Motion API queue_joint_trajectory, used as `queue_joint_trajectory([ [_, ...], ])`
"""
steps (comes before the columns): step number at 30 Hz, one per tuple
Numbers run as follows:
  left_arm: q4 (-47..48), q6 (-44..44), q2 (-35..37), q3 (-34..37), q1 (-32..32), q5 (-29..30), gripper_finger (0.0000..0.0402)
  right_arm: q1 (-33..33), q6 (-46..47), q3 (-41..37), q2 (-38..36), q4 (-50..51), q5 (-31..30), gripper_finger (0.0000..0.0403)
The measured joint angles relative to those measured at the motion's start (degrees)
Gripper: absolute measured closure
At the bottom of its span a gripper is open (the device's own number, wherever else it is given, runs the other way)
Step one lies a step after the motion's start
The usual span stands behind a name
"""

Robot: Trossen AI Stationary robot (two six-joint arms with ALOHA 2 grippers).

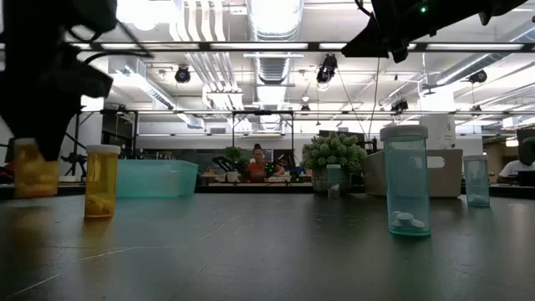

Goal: Pick and place medicine bottles into bin by pill shape (circle, oval)
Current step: Put the left orange capsule bottle into the green bin

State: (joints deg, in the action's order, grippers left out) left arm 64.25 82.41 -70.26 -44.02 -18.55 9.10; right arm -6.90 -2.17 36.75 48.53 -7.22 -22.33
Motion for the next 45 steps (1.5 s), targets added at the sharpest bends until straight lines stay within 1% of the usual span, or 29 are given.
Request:
queue_joint_trajectory([
  [3, 2.2, -4.0, 0.0, -4.5, 1.8, 0.3, 0.0217, 0.0, 0.0, 0.0, 0.0, 0.1, 0.0, 0.0330],
  [7, 4.5, -12.3, 0.0, -11.0, 6.2, 2.0, 0.0217, 0.0, 0.0, 0.0, 0.0, 0.1, 0.0, 0.0325],
  [12, 5.1, -26.1, 0.0, -19.1, 13.7, 5.8, 0.0217, 0.0, 0.0, 0.0, 0.0, 0.1, -0.1, 0.0325],
  [16, 5.2, -37.7, 0.0, -23.4, 21.6, 7.5, 0.0217, 0.0, 0.0, 0.0, 0.0, 0.1, -0.1, 0.0330],
  [20, 4.8, -48.3, 0.0, -24.6, 30.3, 7.8, 0.0217, 0.0, 0.0, 0.0, 0.0, 0.1, -0.1, 0.0332],
  [25, 0.2, -59.1, -0.1, -22.5, 42.1, 7.4, 0.0217, 0.0, -0.9, 0.0, 0.0, 0.1, -0.2, 0.0328],
  [28, -3.0, -64.4, -1.8, -22.1, 48.4, 4.7, 0.0217, 0.0, -1.4, 0.0, 0.0, 0.1, -0.2, 0.0326],
  [30, -4.7, -67.3, -3.7, -22.1, 51.3, 3.2, 0.0217, 0.0, -1.5, 0.0, 0.0, 0.1, -0.2, 0.0326],
  [34, -5.3, -71.6, -9.0, -22.1, 54.9, 0.4, 0.0217, 0.0, -1.5, 0.0, 0.0, 0.1, -0.2, 0.0331],
  [40, -6.2, -74.3, -15.4, -22.2, 55.3, 0.3, 0.0217, 0.0, -2.8, 0.0, 0.0, 0.1, -0.2, 0.0334],
  [45, -7.6, -74.4, -17.9, -22.3, 55.3, 0.3, 0.0214, 0.0, -3.0, 0.0, 0.0, 0.1, -0.2, 0.0328],
])
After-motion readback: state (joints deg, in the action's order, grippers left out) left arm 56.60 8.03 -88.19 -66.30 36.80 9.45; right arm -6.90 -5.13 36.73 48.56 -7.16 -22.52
